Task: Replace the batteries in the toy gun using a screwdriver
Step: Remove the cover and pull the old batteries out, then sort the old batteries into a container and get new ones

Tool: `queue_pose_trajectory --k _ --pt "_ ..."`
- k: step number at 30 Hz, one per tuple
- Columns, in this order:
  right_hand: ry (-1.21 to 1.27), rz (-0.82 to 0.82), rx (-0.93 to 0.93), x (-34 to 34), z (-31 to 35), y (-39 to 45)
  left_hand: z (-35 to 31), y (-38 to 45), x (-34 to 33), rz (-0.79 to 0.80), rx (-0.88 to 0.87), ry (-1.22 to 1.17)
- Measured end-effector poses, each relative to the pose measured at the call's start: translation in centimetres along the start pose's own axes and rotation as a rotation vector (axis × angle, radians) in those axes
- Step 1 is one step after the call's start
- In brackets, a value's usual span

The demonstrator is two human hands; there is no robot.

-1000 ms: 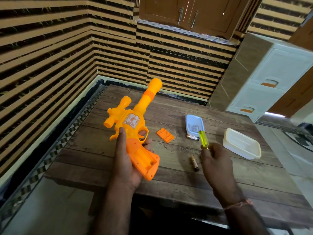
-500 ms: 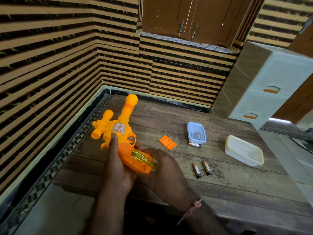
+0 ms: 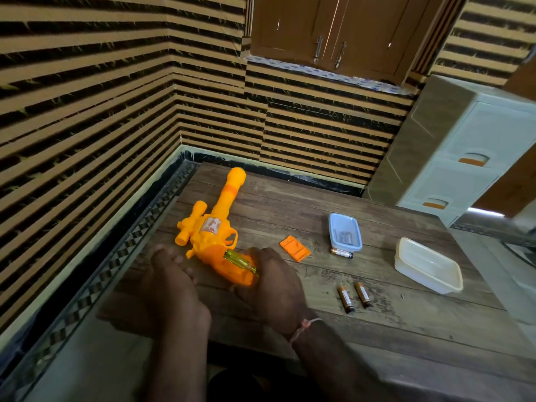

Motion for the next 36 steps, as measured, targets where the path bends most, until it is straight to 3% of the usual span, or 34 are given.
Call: queue_pose_trajectory --k 6,9,12,16,24,30,36 --pt "0.111 0.047 -0.078 -0.6 -0.4 -0.5 -0.5 -1.5 -0.4 -0.008 -0.17 0.046" --pt "0.297 -0.072 -0.168 0.9 -2.1 -0.8 -0.8 -1.8 -0.5 -0.01 -0.207 0.061" --pt "0.225 -0.126 -0.281 2.6 -5.2 -0.7 -0.9 -2.7 -1.1 0.004 -0.228 0.075" --pt "0.014 -0.067 -0.289 2.8 -6.8 -0.5 0.1 -4.0 -1.9 0.08 -0.235 0.129" --pt "-0.208 -0.164 -0.299 1.5 -5.2 1.8 1.7 -5.5 -2.9 0.267 -0.315 0.225" --pt "-0.113 -0.207 -0.3 1.5 -6.1 1.7 2.4 -6.3 -3.4 0.435 -0.335 0.232" --pt "0.047 -0.359 -0.352 4.9 -10.2 -1.4 2.3 -7.2 -3.9 0.574 -0.36 0.214"
Point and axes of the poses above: each hand's wrist, its own y-axis towards the middle knuckle, its own x-axis out of the back of the hand, z = x × y, the point moved 3 cm from there along y, towards the middle knuckle, and after that the axes turned 7 degrees about -x, right-handed, at the moved point
